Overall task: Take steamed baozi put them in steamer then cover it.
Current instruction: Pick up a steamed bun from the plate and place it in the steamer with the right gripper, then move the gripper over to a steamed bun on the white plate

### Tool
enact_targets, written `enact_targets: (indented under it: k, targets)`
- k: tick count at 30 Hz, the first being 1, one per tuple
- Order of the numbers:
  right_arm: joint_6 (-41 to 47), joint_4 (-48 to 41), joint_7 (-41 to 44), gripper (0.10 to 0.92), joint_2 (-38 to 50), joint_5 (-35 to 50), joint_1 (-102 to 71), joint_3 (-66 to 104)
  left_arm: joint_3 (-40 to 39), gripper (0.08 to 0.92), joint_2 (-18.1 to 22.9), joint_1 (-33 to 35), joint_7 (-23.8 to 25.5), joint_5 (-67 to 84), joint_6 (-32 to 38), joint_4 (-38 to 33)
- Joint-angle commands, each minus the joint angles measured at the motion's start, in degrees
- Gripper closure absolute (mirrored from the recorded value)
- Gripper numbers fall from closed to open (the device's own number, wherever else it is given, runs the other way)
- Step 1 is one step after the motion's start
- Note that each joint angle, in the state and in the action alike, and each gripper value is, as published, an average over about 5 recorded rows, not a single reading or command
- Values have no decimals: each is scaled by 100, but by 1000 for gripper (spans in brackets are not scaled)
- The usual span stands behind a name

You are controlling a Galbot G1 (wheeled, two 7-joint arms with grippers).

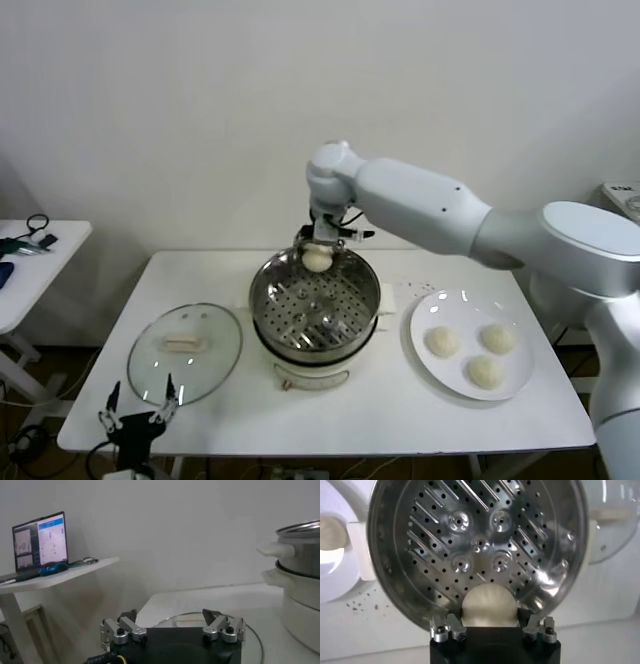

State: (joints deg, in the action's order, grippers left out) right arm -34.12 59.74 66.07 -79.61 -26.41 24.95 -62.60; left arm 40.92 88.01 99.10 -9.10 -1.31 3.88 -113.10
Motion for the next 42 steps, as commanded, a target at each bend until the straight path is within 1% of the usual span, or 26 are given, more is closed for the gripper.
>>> enact_targets:
  k: [1,9,16,19,24,28,32,35,38,42]
  targets:
    - [-273,-121,-61,313,-227,-747,-415,38,-27,177,-3,-41,30,-49,-59,-1]
    - [-333,-443,-134,313,-322,-978,-615,151,-11,177,-1,-56,32,-74,-49,60]
    - [-337,-547,-175,306,-369,-1157,-739,278,-5,177,11,-12,30,-69,-18,80]
    - [-303,-528,-163,279,-358,-1102,-745,262,-10,177,19,7,28,-70,-7,67]
    - [-296,-552,-129,213,-363,-926,-698,293,-2,177,22,34,22,-68,3,44]
    - [-315,-474,-34,203,-315,-747,-578,357,2,177,23,60,15,-66,14,37]
    - [-266,-209,126,203,-108,-356,-341,345,0,177,25,90,8,-66,23,20]
    - [-111,138,304,202,193,105,-71,259,2,177,17,115,10,-70,20,-5]
    - [279,468,368,203,618,792,295,41,-1,177,-3,144,23,-81,27,-36]
    - [1215,846,87,203,1438,2052,859,-478,-78,177,-7,178,93,-65,-26,-115]
